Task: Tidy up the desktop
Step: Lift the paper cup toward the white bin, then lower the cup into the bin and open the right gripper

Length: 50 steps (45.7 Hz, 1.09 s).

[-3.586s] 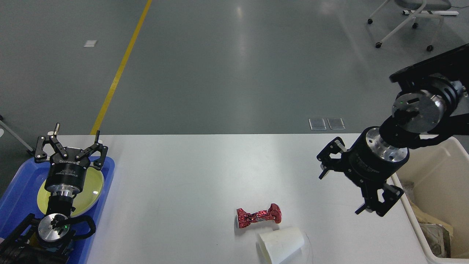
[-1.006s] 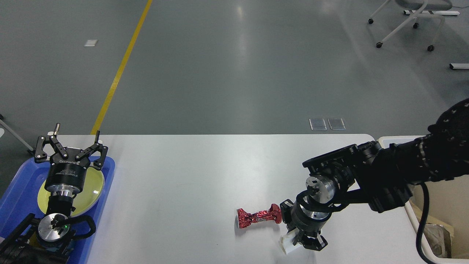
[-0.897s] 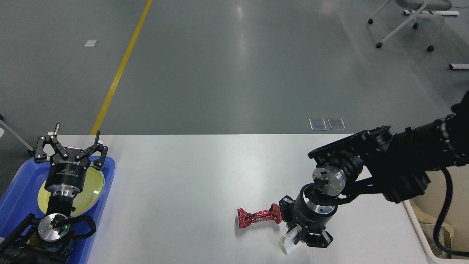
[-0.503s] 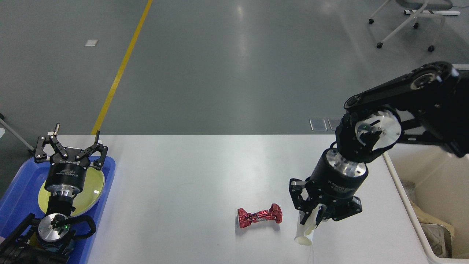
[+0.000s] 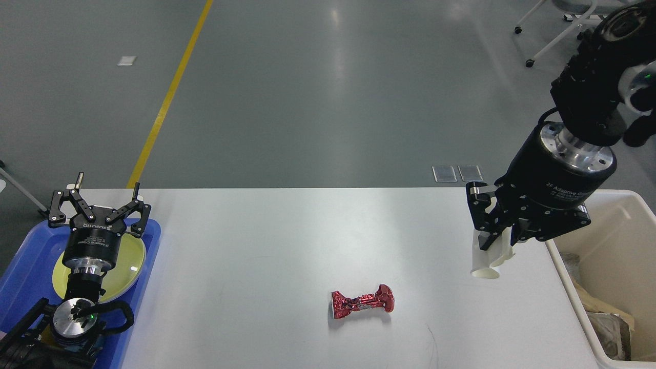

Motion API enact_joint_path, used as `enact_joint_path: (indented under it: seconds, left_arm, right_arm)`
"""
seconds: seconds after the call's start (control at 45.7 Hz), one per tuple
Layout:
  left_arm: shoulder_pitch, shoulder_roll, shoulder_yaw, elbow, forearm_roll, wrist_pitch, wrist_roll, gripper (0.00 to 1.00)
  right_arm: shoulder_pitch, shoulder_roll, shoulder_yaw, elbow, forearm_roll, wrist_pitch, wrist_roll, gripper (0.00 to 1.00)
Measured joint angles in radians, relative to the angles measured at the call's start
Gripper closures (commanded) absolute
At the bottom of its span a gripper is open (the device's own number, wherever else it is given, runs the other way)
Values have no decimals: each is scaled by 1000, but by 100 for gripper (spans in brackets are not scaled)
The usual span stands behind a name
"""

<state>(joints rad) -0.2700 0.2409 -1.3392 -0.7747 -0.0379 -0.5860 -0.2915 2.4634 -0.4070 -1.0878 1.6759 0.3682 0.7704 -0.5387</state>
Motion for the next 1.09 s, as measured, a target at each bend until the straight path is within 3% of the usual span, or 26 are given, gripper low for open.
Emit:
enact_joint_path:
  seconds: [0.262, 0.481, 0.612, 0.831, 1.006, 1.093]
  left_arm:
    - [0, 0, 0, 0, 0, 0, 0, 4]
    - [0, 0, 0, 0, 1, 0, 0, 4]
    - [0, 0, 0, 0, 0, 0, 0, 4]
    - [0, 0, 1, 0, 0, 0, 0, 4]
    - [0, 0, 1, 0, 0, 0, 0, 4]
    - [0, 0, 1, 0, 0, 0, 0, 4]
  right_arm:
    - [-115, -81, -151, -102, -11, -118, 2, 100]
    - [-434, -265, -162, -437, -124, -163, 2, 100]
    - [-659, -308, -92, -637, -148, -231, 2, 100]
    - [-1004, -303, 69, -903, -213, -359, 4, 100]
    - [-1300, -215, 215, -1071, -267, -588, 22, 100]
    - [-1409, -154, 236, -1122, -326, -723, 56, 100]
